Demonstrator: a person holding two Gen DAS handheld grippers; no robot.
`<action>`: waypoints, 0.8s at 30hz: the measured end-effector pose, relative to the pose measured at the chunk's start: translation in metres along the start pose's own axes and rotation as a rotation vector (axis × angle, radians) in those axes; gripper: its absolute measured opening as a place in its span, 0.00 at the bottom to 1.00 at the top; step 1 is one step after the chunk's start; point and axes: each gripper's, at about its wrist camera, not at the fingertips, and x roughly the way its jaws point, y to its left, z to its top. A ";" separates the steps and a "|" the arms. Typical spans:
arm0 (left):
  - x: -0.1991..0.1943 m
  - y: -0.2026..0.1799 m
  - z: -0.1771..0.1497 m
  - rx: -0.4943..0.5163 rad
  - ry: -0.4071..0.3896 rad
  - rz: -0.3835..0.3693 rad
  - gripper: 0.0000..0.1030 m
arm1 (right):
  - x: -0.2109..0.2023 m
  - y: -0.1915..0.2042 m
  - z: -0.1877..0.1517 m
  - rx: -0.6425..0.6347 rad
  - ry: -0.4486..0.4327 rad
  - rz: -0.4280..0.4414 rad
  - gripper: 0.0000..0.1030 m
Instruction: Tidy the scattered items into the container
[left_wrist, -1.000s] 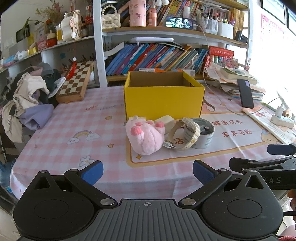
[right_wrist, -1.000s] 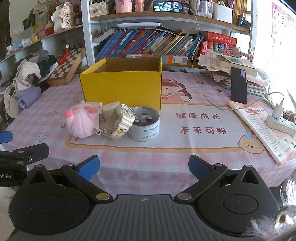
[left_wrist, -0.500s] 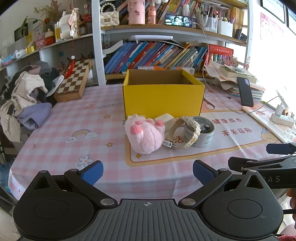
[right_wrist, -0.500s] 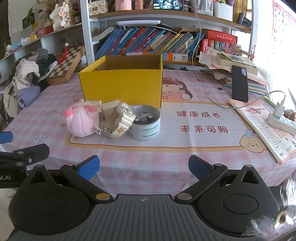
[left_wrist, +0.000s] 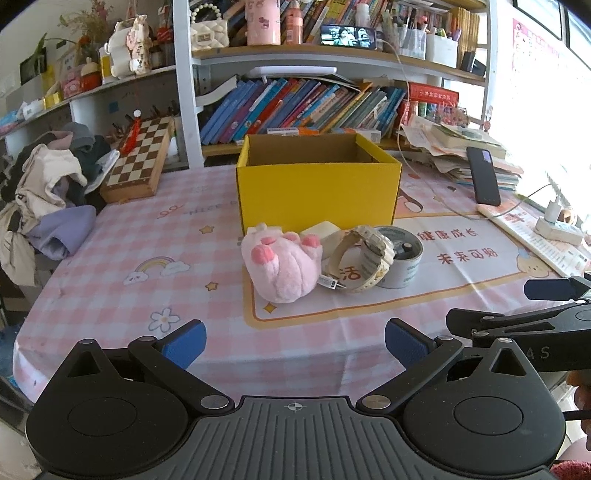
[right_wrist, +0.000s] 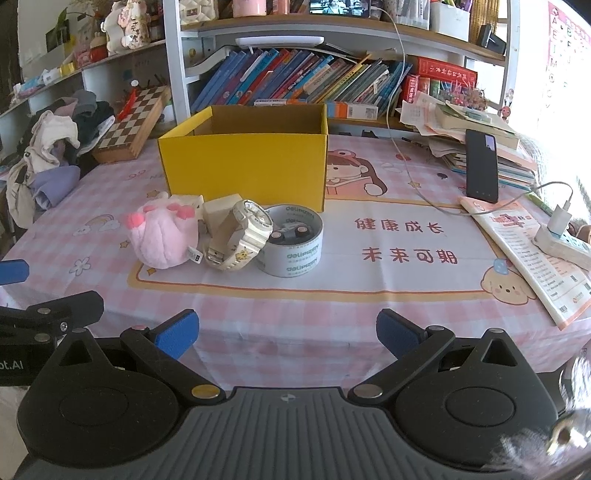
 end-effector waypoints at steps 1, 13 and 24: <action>0.000 0.000 0.000 -0.002 0.002 0.002 1.00 | 0.000 0.000 0.000 0.001 -0.001 0.000 1.00; 0.000 -0.001 0.000 0.000 0.004 0.000 1.00 | -0.001 -0.002 0.000 0.002 -0.006 0.008 1.00; 0.000 -0.001 0.001 0.001 0.005 0.004 1.00 | -0.004 -0.004 0.000 0.000 -0.018 0.025 1.00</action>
